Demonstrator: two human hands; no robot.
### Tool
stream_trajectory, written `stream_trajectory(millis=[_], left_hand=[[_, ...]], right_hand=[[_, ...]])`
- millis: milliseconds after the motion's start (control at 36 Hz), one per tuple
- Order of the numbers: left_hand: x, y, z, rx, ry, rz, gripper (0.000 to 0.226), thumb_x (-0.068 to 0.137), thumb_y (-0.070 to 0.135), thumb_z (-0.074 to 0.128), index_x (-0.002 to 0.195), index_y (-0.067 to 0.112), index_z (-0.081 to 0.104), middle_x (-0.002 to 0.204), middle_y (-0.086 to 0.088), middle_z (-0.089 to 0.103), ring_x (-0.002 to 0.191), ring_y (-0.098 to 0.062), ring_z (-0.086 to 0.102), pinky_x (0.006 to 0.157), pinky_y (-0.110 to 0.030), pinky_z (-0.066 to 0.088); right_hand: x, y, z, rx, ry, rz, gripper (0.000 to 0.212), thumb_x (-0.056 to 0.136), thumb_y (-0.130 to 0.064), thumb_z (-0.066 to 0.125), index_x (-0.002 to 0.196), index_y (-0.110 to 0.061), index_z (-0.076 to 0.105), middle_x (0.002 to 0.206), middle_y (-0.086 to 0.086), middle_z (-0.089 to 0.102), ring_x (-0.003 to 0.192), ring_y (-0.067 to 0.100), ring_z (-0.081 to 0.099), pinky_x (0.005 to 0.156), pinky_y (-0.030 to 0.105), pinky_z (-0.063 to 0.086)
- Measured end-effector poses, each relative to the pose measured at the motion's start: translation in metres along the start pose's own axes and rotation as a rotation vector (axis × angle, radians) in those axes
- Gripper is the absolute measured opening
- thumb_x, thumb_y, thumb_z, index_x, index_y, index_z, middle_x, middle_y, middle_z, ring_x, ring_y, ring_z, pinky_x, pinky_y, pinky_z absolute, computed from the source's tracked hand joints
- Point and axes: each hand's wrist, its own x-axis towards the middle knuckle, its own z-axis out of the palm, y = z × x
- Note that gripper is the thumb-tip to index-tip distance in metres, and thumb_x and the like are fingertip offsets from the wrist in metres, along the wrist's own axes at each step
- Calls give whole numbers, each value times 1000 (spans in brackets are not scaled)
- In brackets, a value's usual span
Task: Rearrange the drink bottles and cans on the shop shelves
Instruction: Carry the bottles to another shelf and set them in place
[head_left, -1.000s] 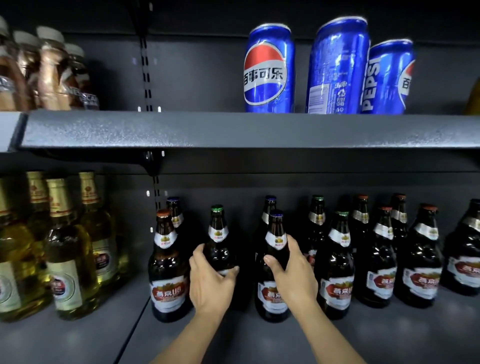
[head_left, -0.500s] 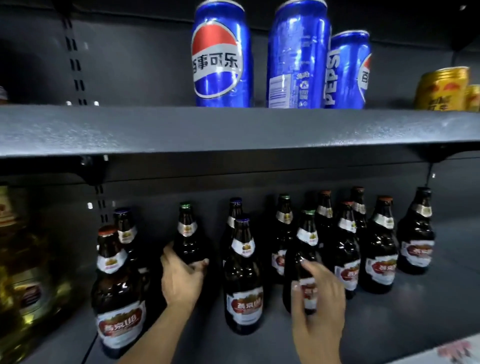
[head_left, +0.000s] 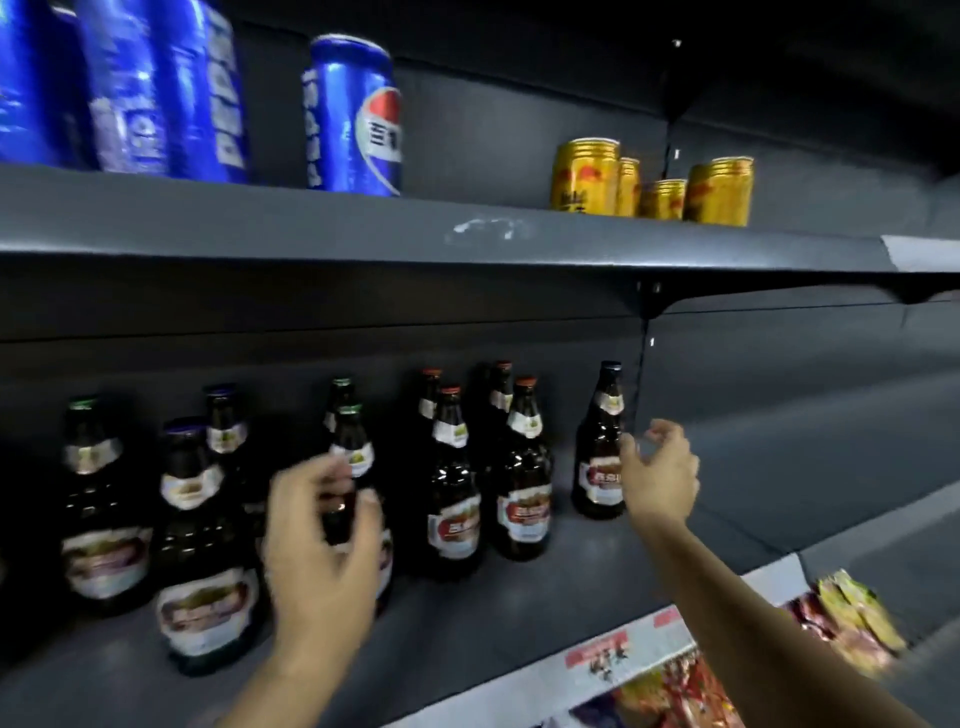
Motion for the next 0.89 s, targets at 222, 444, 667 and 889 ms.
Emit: stream_trajectory(millis=[222,444,667,889], left_hand=[[-57,19,118,310,-473,-31,21,85,25,59,101,36,52,99,19,54,93,-1,55,72,-27,49],[-70,15,158,468,-717,-116,27,90,36,52,116,36,48,118,24,47,111,6,46,83,-14,41],[-79,4,139,455,-612,-157,21,88,26,56,106,36,55,106,24,53,99,4,52,78,-20,47],[-70,6,71,300,-269,-126,22,82,17,53,95,35,53,93,20,54,86,3,55,71,-10,44]], right_hand=[[63,39,29,-32,-509,83,102,74,-46,77,150,-11,19,148,11,39,135,34,36,106,49,36],[77,44,64,49,-559,109,95,72,-41,81,143,-11,26,138,11,47,124,32,48,95,44,43],[29,41,35,128,-191,51,76,65,-41,83,124,-14,43,117,8,55,109,32,55,84,48,48],[-60,4,-19,356,-101,-14,77,66,-31,85,128,-14,44,120,8,52,116,30,50,98,53,42]])
